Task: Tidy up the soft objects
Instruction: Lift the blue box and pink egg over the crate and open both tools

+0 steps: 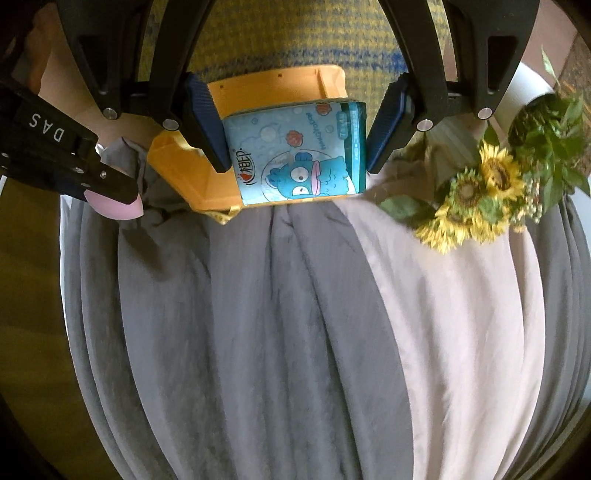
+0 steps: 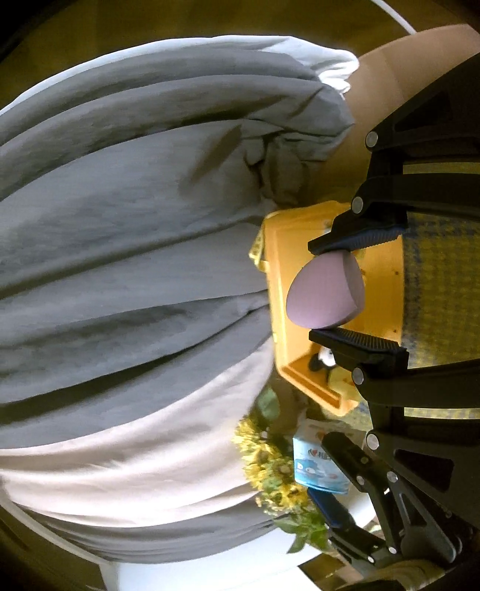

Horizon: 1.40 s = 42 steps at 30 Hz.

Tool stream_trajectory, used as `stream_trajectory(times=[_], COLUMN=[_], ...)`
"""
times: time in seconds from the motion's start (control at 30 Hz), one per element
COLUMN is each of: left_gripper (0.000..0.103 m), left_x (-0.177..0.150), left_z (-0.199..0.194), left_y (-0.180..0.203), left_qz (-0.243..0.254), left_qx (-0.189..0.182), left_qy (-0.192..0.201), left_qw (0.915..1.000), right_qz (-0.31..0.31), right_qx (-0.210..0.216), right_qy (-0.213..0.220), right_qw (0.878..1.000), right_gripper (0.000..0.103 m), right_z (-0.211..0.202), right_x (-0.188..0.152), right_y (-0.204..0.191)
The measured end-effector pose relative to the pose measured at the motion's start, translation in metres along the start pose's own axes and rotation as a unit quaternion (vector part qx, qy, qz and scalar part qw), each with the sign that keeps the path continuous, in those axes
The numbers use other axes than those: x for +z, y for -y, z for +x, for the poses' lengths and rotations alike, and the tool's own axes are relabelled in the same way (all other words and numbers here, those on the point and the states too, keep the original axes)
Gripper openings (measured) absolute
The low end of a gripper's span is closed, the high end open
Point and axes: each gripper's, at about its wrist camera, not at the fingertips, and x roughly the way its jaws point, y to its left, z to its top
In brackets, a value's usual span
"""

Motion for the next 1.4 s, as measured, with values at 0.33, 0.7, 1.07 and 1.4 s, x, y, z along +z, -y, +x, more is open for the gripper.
stream_trajectory(times=[0.33,0.7,1.07,1.4], left_gripper=[0.073,0.073,0.073,0.081], left_x=[0.018,0.026,0.023,0.01], left_z=[0.039,0.101,0.165,0.205], left_y=[-0.002,-0.004,-0.001,0.0], left_qz=[0.013,0.018,0.033,0.039], left_qx=[-0.01,-0.017,-0.027,-0.045], left_qy=[0.009,-0.012,-0.053,-0.106], left_qw=[0.9998,0.9996,0.9977,0.9926], right_qz=[0.002,0.0,-0.011,-0.014], right_qx=[-0.001,-0.004,-0.007,-0.005], right_qy=[0.014,-0.01,-0.057,-0.102], right_qw=[1.0,1.0,0.998,0.995], right_gripper=[0.041,0.041,0.041,0.044], right_z=[0.03,0.086,0.146,0.192], right_x=[0.02,0.03,0.029,0.022], right_y=[0.006,0.019,0.029,0.035])
